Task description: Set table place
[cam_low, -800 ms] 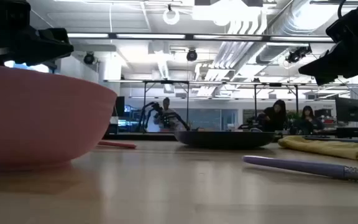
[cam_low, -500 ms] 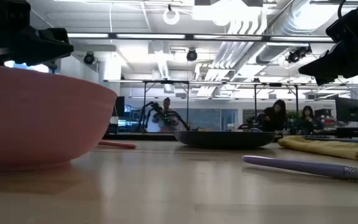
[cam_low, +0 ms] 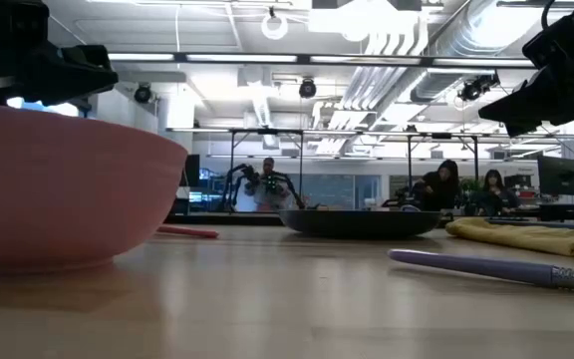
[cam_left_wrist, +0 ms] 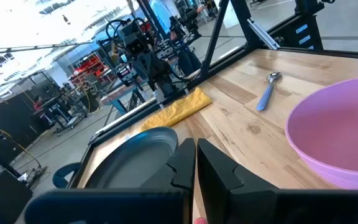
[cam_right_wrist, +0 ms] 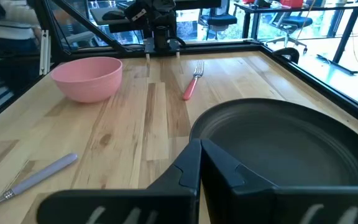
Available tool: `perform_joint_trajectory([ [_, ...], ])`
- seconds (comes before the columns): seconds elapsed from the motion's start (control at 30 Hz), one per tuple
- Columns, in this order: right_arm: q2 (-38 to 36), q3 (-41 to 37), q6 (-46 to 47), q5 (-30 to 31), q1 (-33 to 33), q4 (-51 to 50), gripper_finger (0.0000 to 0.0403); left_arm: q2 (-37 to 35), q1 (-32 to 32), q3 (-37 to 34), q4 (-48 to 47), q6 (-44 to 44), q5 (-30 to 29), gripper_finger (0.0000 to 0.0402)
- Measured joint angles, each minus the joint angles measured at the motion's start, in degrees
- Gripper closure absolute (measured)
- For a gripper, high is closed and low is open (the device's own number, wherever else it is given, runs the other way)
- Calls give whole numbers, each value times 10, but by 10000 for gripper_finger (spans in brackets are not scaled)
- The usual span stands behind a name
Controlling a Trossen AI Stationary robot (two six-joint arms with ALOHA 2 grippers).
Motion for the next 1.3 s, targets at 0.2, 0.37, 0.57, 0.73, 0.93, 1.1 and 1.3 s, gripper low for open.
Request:
perform_joint_trajectory([
  [0.2,0,0,0,0,0,0,403,0,0,0,0,0,0,394],
  [0.37,0,0,0,0,0,0,403,0,0,0,0,0,0,394],
  [0.57,0,0,0,0,0,0,403,0,0,0,0,0,0,394],
  [0.73,0,0,0,0,0,0,403,0,0,0,0,0,0,394],
  [0.93,0,0,0,0,0,0,403,0,0,0,0,0,0,394],
  [1.1,0,0,0,0,0,0,403,0,0,0,1,-1,0,394],
  [1.3,0,0,0,0,0,0,403,0,0,0,5,-20,-3,394],
])
